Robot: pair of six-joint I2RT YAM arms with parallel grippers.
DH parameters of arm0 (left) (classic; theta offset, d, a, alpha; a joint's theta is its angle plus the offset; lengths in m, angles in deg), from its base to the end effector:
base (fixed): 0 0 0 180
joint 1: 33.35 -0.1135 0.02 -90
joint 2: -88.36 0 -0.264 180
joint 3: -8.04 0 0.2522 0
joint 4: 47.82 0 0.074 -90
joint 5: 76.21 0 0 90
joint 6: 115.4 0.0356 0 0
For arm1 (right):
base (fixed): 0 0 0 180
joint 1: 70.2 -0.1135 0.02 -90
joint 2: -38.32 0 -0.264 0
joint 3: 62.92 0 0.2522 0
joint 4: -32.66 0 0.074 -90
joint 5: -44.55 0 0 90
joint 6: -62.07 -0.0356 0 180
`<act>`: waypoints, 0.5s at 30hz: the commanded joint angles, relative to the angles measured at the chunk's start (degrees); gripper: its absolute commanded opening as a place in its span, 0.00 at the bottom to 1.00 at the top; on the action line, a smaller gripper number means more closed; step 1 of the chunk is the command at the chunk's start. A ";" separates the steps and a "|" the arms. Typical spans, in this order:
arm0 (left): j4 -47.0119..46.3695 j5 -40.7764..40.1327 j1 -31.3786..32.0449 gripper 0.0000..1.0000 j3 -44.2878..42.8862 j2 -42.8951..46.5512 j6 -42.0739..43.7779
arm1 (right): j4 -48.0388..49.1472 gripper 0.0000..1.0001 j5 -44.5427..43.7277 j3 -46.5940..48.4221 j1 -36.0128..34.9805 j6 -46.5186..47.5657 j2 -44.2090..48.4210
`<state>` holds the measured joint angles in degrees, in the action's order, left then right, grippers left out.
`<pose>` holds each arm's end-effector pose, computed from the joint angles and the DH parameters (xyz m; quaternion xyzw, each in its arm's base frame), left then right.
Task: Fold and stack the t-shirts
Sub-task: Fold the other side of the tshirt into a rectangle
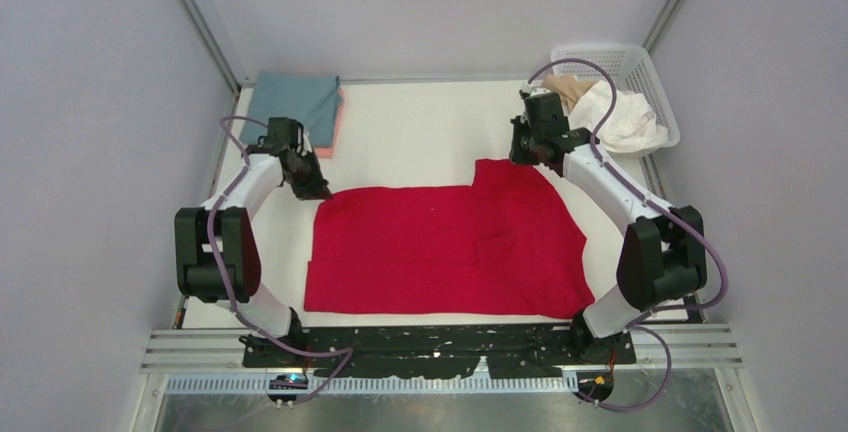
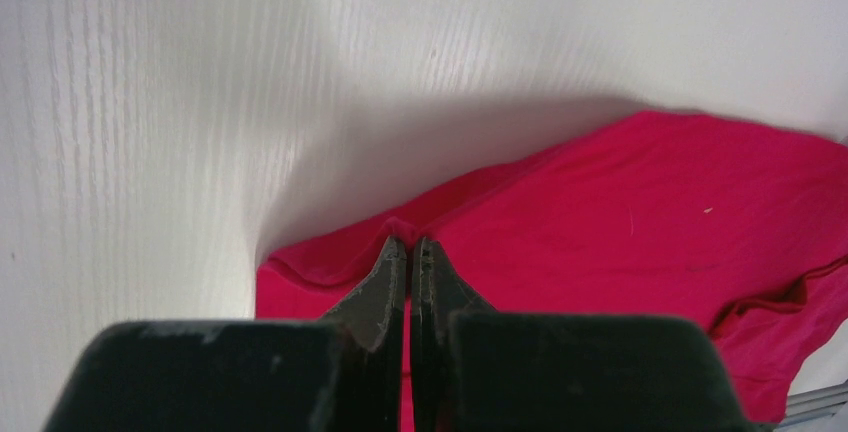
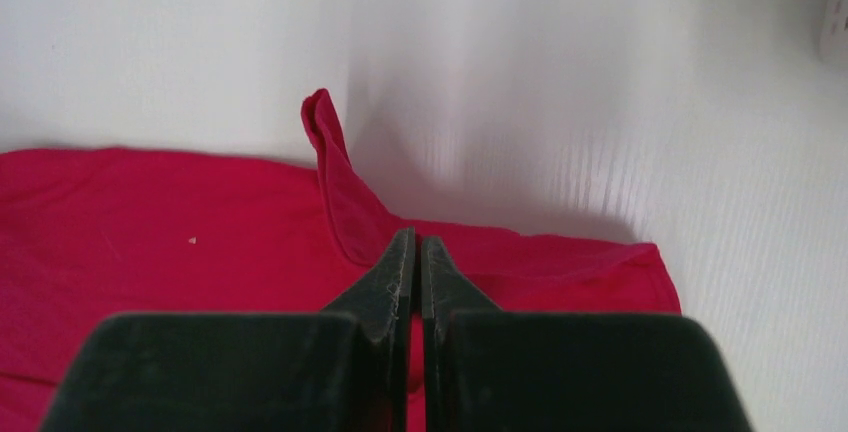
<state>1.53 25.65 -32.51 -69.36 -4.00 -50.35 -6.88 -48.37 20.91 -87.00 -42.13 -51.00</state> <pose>0.3216 -0.0120 0.2141 -0.1801 0.9532 -0.1475 0.1931 0.3311 0.0981 0.2758 -0.0112 0.9237 0.0795 0.3747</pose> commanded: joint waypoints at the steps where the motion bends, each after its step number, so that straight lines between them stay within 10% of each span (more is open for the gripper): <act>1: -4.88 -0.67 0.78 0.00 5.45 6.87 1.39 | -1.18 0.05 0.95 -4.45 -0.58 1.14 9.36; 15: -10.38 -4.25 0.99 0.00 21.02 23.41 -0.41 | -14.59 0.05 -4.36 -17.48 -0.73 2.01 28.57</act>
<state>-5.55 23.37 -31.59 -49.97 15.76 -50.48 -16.30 -49.04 4.91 -87.48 -41.06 -26.34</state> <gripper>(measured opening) 0.012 0.078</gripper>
